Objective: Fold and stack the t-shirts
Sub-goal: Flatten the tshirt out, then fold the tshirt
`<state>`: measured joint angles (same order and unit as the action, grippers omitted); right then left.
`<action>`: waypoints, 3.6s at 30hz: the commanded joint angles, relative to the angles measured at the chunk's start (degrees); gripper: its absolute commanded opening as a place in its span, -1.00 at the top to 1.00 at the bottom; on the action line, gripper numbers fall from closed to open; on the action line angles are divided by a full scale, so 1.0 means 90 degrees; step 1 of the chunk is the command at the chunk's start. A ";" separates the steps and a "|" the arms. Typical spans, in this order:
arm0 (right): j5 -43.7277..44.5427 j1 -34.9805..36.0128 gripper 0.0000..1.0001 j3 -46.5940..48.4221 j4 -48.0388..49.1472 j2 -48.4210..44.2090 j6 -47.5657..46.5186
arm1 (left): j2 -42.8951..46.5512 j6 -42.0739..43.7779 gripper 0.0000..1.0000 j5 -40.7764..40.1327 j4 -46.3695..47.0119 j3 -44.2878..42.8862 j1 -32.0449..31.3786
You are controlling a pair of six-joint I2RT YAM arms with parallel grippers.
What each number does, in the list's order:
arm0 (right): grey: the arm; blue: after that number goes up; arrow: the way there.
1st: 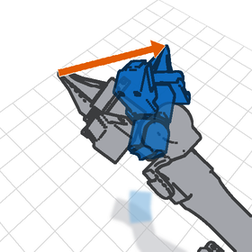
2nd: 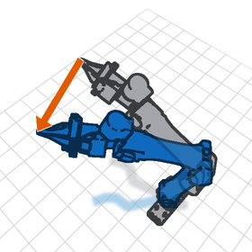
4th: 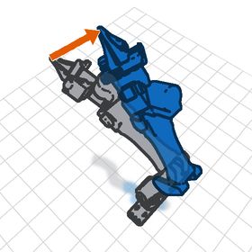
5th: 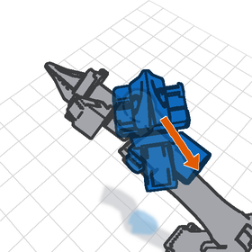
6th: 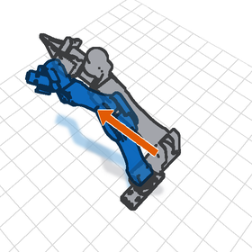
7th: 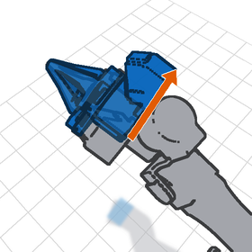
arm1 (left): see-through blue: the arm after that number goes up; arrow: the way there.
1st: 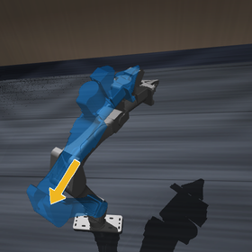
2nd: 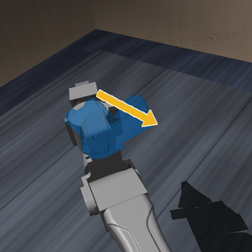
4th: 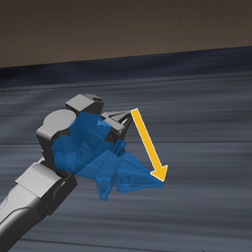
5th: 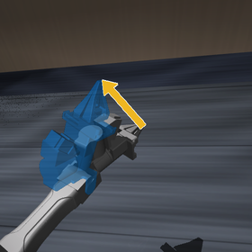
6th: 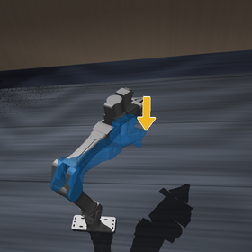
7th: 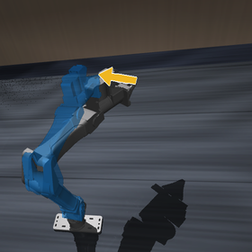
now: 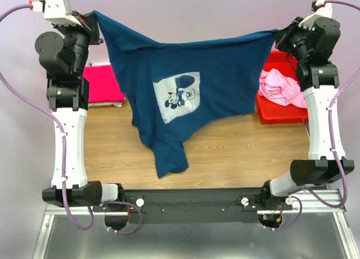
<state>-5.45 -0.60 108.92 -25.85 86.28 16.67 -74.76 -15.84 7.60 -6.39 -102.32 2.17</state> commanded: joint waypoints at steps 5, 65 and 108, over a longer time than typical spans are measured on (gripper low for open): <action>0.0323 -0.0060 0.99 0.0318 0.0108 0.0374 0.0121 | -0.0316 0.0158 1.00 0.0133 -0.0208 -0.0407 -0.0007; -0.0478 0.0349 -0.56 -0.1594 0.0636 0.2368 -0.0464 | -0.4341 0.0442 -0.61 0.0671 -0.1506 0.0693 -0.1326; 0.0186 0.0721 -0.58 -0.1030 0.0030 0.5335 0.0199 | -0.6292 -0.0125 -0.77 0.0328 -0.2189 0.0160 -0.1033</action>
<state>-9.39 6.31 97.47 -19.16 128.20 18.61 -126.34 -17.39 8.47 -21.28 -96.86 -7.46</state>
